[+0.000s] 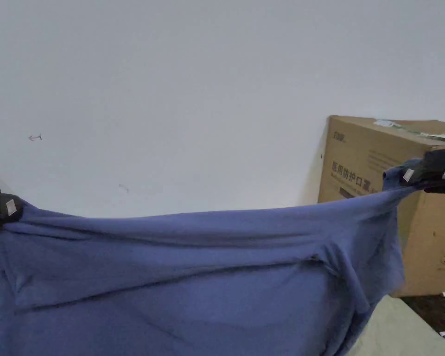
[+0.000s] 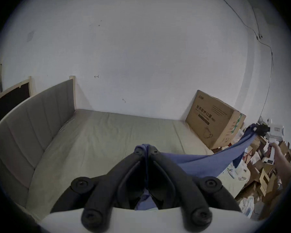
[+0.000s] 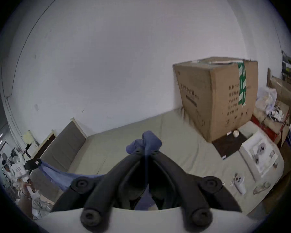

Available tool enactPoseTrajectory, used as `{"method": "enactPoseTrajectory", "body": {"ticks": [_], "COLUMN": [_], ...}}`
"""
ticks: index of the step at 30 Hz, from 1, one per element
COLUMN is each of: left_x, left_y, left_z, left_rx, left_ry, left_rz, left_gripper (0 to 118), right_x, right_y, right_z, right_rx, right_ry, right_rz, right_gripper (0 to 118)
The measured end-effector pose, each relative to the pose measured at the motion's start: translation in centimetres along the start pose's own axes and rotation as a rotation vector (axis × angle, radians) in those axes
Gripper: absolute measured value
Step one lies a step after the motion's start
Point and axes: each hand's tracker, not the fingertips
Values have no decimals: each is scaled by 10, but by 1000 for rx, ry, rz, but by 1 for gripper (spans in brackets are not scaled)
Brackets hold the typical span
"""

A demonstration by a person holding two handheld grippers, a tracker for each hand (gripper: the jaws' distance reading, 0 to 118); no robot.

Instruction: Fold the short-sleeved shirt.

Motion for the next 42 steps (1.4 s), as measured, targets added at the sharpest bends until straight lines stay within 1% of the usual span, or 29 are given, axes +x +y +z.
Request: {"method": "enactPoseTrajectory", "body": {"ticks": [5, 7, 11, 13, 15, 19, 21, 22, 24, 25, 27, 28, 30, 31, 33, 34, 35, 36, 38, 41, 42], "left_x": [15, 19, 19, 25, 25, 12, 2, -6, -21, -30, -46, -55, -74, -79, -77, -82, -88, -94, -91, -98, -94], "left_y": [32, 43, 61, 62, 68, 63, 47, 35, 5, -15, -65, -94, -153, -183, -243, -267, -287, -301, -322, -340, -343], "left_z": [-45, -63, -105, -115, -129, -159, -170, -175, -184, -190, -191, -192, -191, -187, -168, -155, -142, -129, -95, -60, -52], "left_rx": [23, 35, 87, 151, 163, 157, 134, 108, 25, -21, -116, -193, -360, -434, -563, -607, -628, -645, -662, -666, -667], "left_ry": [2, 10, 56, 97, 106, 154, 162, 168, 175, 173, 166, 163, 159, 150, 145, 130, 135, 146, 157, 124, 125], "left_rz": [1, -1, -14, -4, 7, -12, -4, 6, 43, 71, 135, 154, 149, 133, 112, 157, 232, 282, 316, 360, 354], "left_gripper": [1, 1, 1, 1, 1, 1, 1, 1, 1, 1, 1, 1, 1, 1, 1, 1, 1, 1, 1, 1, 1], "right_x": [-13, -12, -15, -18, -23, -24, -17, -9, 10, 23, 55, 71, 97, 108, 128, 140, 148, 154, 162, 166, 158], "right_y": [46, 60, 79, 84, 83, 65, 41, 25, -17, -44, -105, -142, -216, -251, -309, -337, -356, -370, -389, -399, -396], "right_z": [-22, -36, -64, -78, -89, -114, -130, -136, -154, -162, -179, -184, -183, -178, -160, -151, -135, -121, -81, -36, -23], "right_rx": [75, 95, 149, 161, 187, 240, 238, 223, 131, 75, -25, -107, -285, -361, -455, -492, -505, -515, -509, -513, -511], "right_ry": [-48, -63, -70, -70, -78, -54, -52, -48, -47, -47, -78, -103, -169, -188, -204, -210, -226, -238, -207, -213, -212], "right_rz": [3, -7, 1, 2, 6, 23, 19, 4, -58, -93, -156, -175, -177, -172, -197, -237, -270, -273, -303, -280, -259], "right_gripper": [0, 0, 0, 0, 0, 0, 0, 0, 0, 0, 0, 0, 0, 0, 0, 0, 0, 0, 0, 0, 0]}}
